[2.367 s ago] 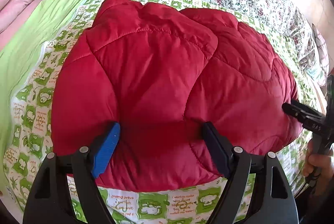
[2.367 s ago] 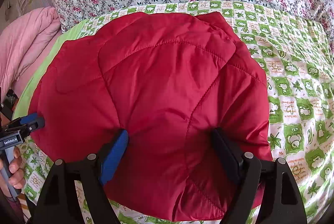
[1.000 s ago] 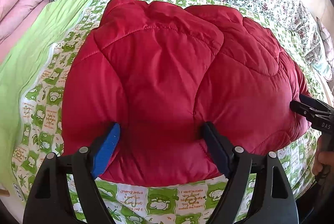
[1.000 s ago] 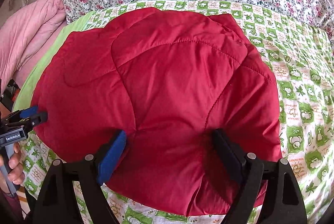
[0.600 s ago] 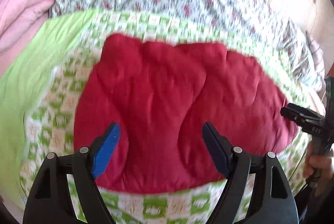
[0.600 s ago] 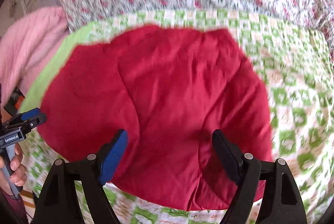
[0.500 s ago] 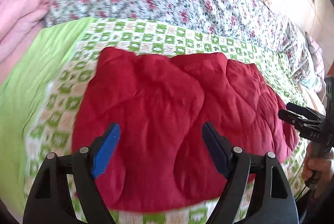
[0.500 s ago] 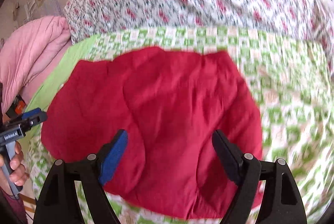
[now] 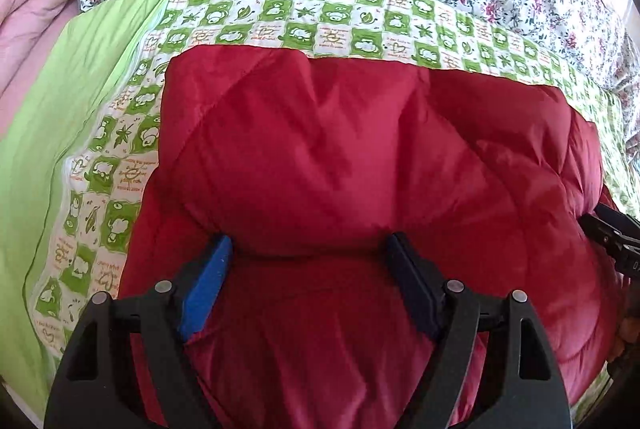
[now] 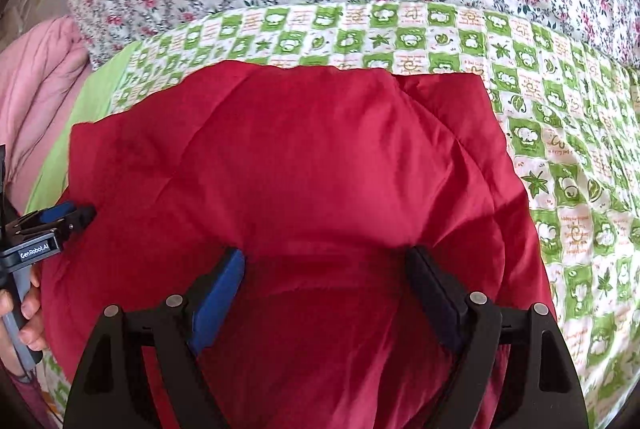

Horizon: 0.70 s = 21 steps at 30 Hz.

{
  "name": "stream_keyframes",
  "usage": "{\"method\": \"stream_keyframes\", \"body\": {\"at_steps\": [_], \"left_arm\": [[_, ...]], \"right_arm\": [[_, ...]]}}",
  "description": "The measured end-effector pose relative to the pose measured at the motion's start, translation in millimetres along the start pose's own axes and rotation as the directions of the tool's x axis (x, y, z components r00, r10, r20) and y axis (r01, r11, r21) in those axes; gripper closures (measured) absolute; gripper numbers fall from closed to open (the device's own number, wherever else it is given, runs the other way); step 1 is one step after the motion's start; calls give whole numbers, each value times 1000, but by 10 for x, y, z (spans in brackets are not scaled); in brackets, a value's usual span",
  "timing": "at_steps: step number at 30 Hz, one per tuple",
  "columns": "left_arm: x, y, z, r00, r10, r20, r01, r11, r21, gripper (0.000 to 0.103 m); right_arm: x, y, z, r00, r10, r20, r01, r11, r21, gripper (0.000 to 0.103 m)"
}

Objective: Fold large clothes

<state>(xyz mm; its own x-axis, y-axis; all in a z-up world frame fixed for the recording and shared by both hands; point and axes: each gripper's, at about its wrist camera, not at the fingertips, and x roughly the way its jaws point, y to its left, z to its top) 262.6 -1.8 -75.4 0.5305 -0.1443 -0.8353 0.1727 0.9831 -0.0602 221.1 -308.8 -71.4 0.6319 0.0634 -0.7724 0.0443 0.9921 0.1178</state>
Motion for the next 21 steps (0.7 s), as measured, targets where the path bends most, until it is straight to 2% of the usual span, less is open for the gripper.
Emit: {"method": "stream_keyframes", "body": {"at_steps": [6, 10, 16, 19, 21], "left_arm": [[-10, -31, 10, 1000, 17, 10, -17, 1000, 7, 22], [-255, -22, -55, 999, 10, 45, -10, 1000, 7, 25], [-789, -51, -464, 991, -85, 100, 83, 996, 26, 25], [-898, -102, -685, 990, -99, 102, 95, 994, 51, 25], [-904, -118, -779, 992, -82, 98, 76, 995, 61, 25]], "right_arm": [[34, -24, -6, 1000, -5, 7, 5, 1000, -3, 19], [-97, -40, -14, 1000, 2, 28, -2, 1000, 8, 21], [-555, 2, -234, 997, 35, 76, -35, 999, -4, 23], [-665, 61, -391, 996, 44, 72, -42, 999, -24, 22], [-692, 92, -481, 997, 49, 65, -47, 998, -31, 22]]}}
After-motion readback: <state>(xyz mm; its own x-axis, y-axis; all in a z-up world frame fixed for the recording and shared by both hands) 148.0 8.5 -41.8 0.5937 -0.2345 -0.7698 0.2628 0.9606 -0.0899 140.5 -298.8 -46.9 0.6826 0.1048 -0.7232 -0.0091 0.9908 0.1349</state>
